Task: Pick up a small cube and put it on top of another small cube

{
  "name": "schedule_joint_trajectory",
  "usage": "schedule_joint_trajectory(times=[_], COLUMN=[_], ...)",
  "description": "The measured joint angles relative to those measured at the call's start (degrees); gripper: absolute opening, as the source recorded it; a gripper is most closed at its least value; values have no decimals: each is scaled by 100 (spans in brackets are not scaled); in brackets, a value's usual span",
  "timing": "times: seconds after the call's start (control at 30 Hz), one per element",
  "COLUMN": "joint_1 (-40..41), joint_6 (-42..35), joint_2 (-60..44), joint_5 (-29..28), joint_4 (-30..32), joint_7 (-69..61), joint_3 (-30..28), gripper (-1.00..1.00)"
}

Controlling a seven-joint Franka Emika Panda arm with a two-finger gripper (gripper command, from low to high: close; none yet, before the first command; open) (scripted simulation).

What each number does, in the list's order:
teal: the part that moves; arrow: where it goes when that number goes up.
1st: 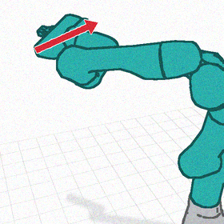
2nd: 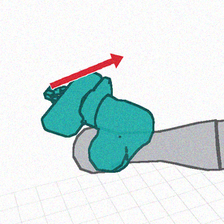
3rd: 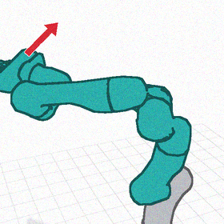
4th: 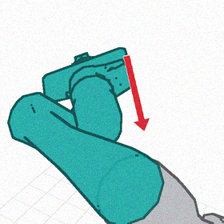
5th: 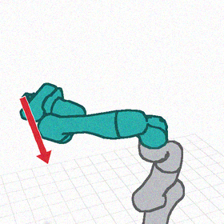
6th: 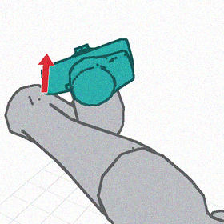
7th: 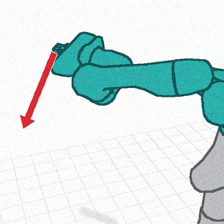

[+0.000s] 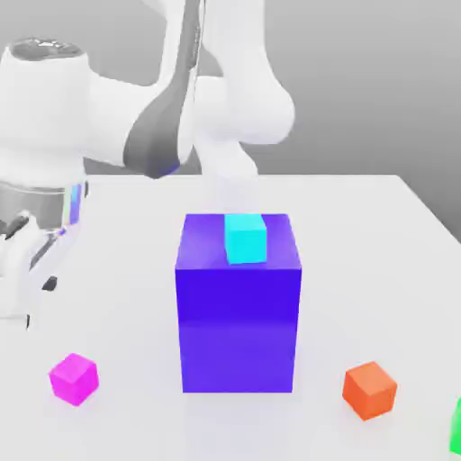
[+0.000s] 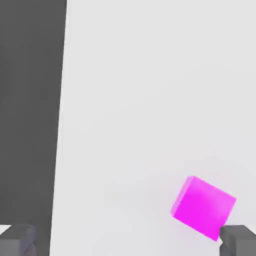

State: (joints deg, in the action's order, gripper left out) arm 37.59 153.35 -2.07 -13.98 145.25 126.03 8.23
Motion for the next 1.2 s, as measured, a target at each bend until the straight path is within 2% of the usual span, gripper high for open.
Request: schedule_joint_trajectory(times=[0.23, 0.43, 0.47, 0.7, 0.93, 1.1, 1.2], joint_1=[232, 41, -1, -10, 180, 13, -343], joint_6=[582, 1361, 1469, 1492, 684, 504, 328], joint_2=[-848, -1832, -1972, -1987, -988, -1605, -1821], joint_5=[873, 722, 682, 679, 1087, 1594, 1413], joint_4=[298, 134, 110, 106, 283, -559, -913], joint_7=[789, 1037, 1066, 1068, 795, 304, 69], joint_3=[-68, -340, -392, -401, -132, 642, 1010], gripper=[0, 0, -100, -100, -100, -100, -100])
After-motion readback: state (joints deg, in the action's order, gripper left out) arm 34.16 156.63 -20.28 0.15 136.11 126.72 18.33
